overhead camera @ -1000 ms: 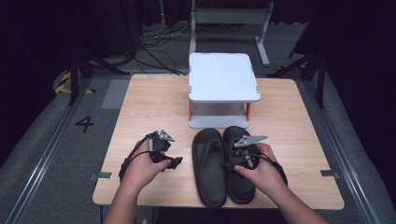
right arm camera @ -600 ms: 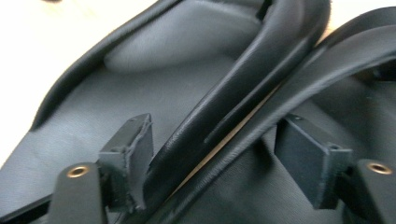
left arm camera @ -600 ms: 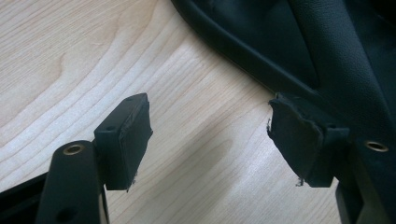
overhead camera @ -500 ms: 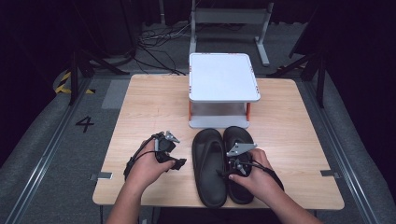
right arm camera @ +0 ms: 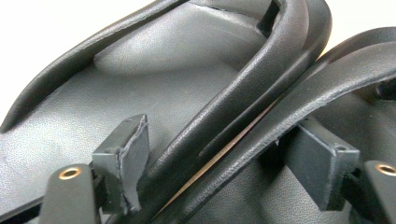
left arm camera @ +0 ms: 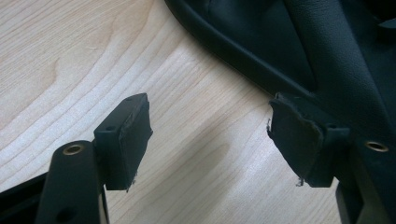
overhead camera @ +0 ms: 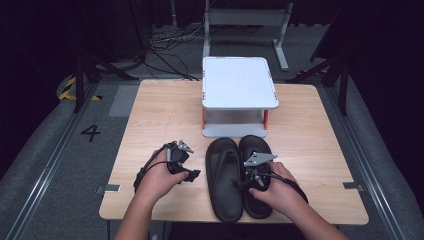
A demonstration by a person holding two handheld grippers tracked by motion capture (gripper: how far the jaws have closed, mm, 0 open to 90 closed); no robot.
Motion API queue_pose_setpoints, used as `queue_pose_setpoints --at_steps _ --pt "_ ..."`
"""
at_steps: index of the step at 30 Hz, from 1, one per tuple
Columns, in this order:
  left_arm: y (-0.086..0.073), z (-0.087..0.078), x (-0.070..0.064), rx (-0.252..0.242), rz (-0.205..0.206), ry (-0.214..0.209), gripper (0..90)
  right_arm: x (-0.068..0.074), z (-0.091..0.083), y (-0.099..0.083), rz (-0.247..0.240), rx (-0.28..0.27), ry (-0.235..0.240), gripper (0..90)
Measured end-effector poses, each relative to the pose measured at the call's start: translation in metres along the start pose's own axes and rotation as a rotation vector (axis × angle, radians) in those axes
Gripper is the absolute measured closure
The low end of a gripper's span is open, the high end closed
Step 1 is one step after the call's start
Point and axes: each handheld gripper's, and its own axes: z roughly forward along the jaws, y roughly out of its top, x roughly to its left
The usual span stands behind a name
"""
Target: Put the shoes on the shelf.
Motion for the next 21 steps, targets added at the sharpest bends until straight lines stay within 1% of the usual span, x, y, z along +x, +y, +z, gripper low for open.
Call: queue_pose_setpoints --at_steps 1,2,4,5,6,8,9,10,12,13,14,15,16,17,21 --pt "0.000 0.000 0.000 0.001 0.001 0.000 29.7 0.001 -0.001 0.001 0.008 0.004 -0.004 32.5" --pt "0.000 0.000 0.001 0.001 0.003 0.001 29.7 0.001 -0.001 0.001 0.013 0.001 -0.017 39.5" --pt "0.000 0.000 0.001 -0.004 0.003 0.001 29.7 0.001 -0.004 0.003 0.053 0.008 -0.025 54.0" --pt "0.000 0.000 0.001 -0.005 0.003 0.001 29.7 0.001 -0.005 0.003 0.066 0.019 -0.030 57.8" --pt "0.000 0.000 0.001 -0.005 0.003 0.002 29.7 0.000 -0.006 0.004 0.077 0.024 -0.033 59.7" --pt "0.000 0.000 0.001 -0.005 0.001 0.001 29.8 -0.003 -0.008 0.004 0.095 0.031 -0.026 66.2" --pt "0.000 0.000 0.001 -0.009 -0.001 0.001 29.8 -0.006 -0.009 0.004 0.103 0.034 -0.022 71.2" --pt "0.000 0.000 0.001 -0.013 -0.005 0.004 29.8 -0.006 -0.009 0.004 0.103 0.034 -0.022 71.2" --pt "0.000 -0.002 0.001 -0.017 -0.003 0.005 29.8 -0.009 -0.011 0.005 0.112 0.038 -0.009 75.9" --pt "0.000 -0.003 0.001 -0.019 -0.003 0.004 29.8 -0.010 -0.012 0.005 0.112 0.035 -0.001 76.4" --pt "0.000 -0.004 0.002 -0.022 -0.004 0.003 29.8 -0.011 -0.012 0.006 0.095 0.029 0.010 76.4" --pt "0.000 -0.005 0.002 -0.023 -0.008 0.002 29.8 -0.011 -0.013 0.006 0.088 0.024 0.011 76.5" --pt "-0.001 -0.007 0.005 -0.031 -0.013 0.009 29.9 -0.011 -0.014 0.008 0.103 0.016 0.018 76.7" --pt "-0.001 -0.009 0.006 -0.036 -0.009 0.011 29.9 -0.012 -0.014 0.009 0.120 0.014 0.026 76.8" --pt "-0.002 -0.016 0.010 -0.060 -0.031 0.022 29.9 -0.016 -0.018 0.013 0.124 -0.001 0.014 76.9"
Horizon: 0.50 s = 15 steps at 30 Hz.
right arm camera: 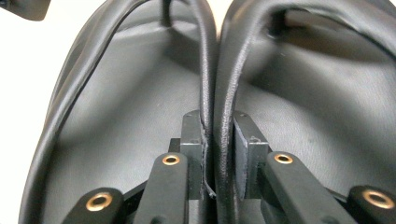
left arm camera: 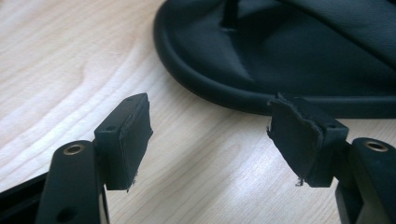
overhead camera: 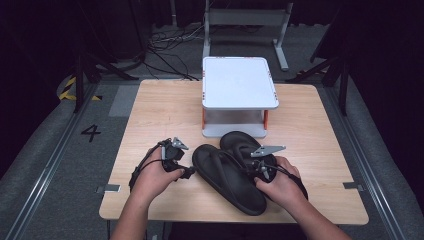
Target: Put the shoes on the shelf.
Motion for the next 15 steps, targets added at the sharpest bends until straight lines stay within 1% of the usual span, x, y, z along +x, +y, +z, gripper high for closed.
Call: queue_pose_setpoints --at_steps 3,4,5,6,8,9,10,11,12,13,15 --pt "0.001 -0.005 0.003 -0.014 -0.003 0.009 29.9 -0.004 -0.007 0.008 0.031 -0.018 -0.006 76.8" --pt "0.001 -0.006 0.004 -0.018 -0.011 0.007 29.9 -0.005 -0.008 0.010 0.044 -0.026 -0.009 76.8" --pt "0.002 -0.007 0.004 -0.030 -0.014 0.011 29.9 -0.007 -0.010 0.013 0.059 -0.036 -0.021 76.8" --pt "0.004 -0.008 0.006 -0.033 -0.009 0.005 29.9 -0.011 -0.010 0.018 0.074 -0.054 -0.044 76.8" --pt "0.005 -0.007 0.006 -0.035 -0.015 0.003 29.9 -0.015 -0.010 0.023 0.097 -0.060 -0.062 76.8" --pt "0.006 -0.007 0.007 -0.038 -0.004 0.000 29.9 -0.018 -0.010 0.025 0.111 -0.063 -0.073 76.8" --pt "0.006 -0.007 0.007 -0.038 -0.004 0.000 30.0 -0.018 -0.010 0.025 0.111 -0.063 -0.073 76.8" --pt "0.007 -0.006 0.007 -0.039 -0.007 0.000 30.0 -0.021 -0.010 0.028 0.125 -0.067 -0.077 76.8" --pt "0.009 -0.005 0.008 -0.039 -0.003 -0.011 29.9 -0.027 -0.011 0.034 0.153 -0.084 -0.092 76.8" --pt "0.009 -0.005 0.008 -0.039 -0.003 -0.011 30.0 -0.027 -0.011 0.034 0.153 -0.084 -0.092 76.8" --pt "0.011 -0.003 0.009 -0.039 0.002 -0.022 29.9 -0.034 -0.010 0.040 0.186 -0.104 -0.107 76.8"
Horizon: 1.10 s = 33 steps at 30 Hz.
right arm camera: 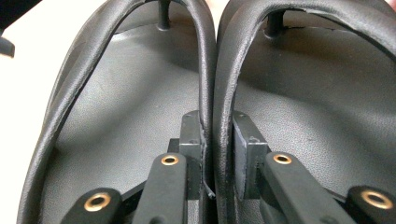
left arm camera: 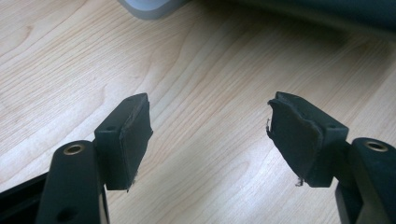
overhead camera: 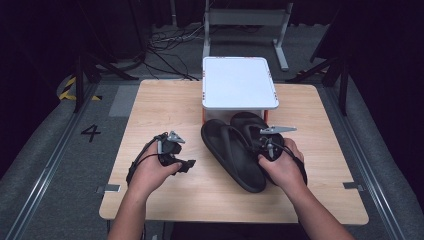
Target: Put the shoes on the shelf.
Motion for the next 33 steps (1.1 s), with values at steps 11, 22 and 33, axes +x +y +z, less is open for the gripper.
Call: queue_pose_setpoints --at_steps 11,22,33 --pt "0.003 0.004 0.000 0.002 0.003 -0.019 29.9 -0.017 0.014 0.031 0.112 -0.058 -0.079 76.8" --pt "0.001 0.003 -0.001 0.001 0.003 -0.016 29.9 -0.012 0.049 0.040 0.161 -0.046 -0.141 76.8" --pt "-0.001 0.004 -0.003 0.012 0.006 -0.020 29.9 -0.011 0.070 0.049 0.204 -0.084 -0.156 76.4"
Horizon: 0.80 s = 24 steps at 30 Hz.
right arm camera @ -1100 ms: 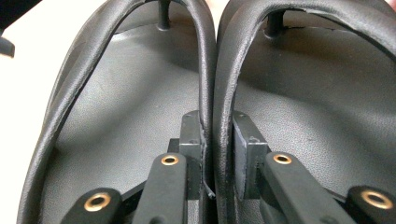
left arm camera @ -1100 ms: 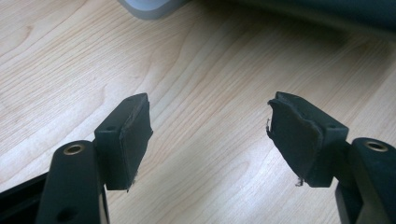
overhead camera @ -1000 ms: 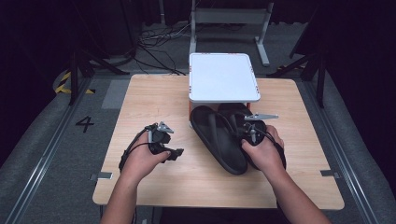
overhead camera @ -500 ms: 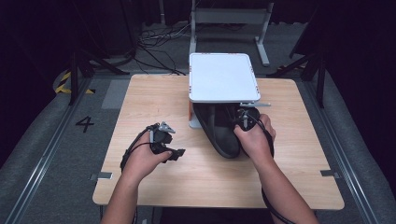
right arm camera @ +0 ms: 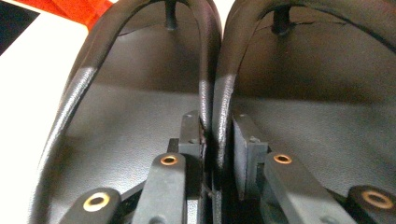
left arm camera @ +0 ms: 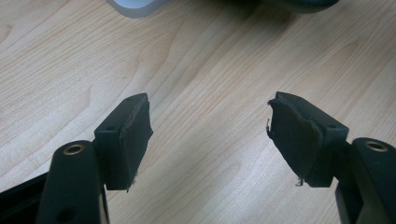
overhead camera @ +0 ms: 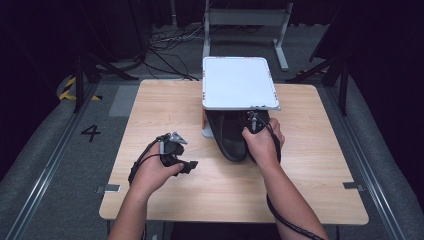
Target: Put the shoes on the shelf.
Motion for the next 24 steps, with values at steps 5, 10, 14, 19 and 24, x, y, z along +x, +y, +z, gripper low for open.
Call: queue_pose_setpoints --at_steps 5,10,14,19,24 --pt "0.001 0.002 -0.001 0.002 0.003 -0.005 29.9 -0.001 0.010 -0.009 -0.020 0.014 -0.005 75.9" --pt "0.002 0.006 -0.002 0.012 0.007 -0.008 29.8 -0.005 0.012 -0.015 -0.015 -0.018 0.020 67.9" --pt "0.003 0.008 -0.003 0.020 0.013 -0.014 29.8 -0.007 0.000 -0.009 -0.035 -0.086 0.051 54.8" --pt "0.005 0.008 -0.005 0.016 0.021 -0.010 29.8 -0.013 -0.018 -0.005 -0.046 -0.118 0.106 49.4" --pt "0.005 0.008 -0.007 0.016 0.028 0.001 29.4 -0.029 -0.045 -0.004 -0.092 -0.132 0.172 45.2"
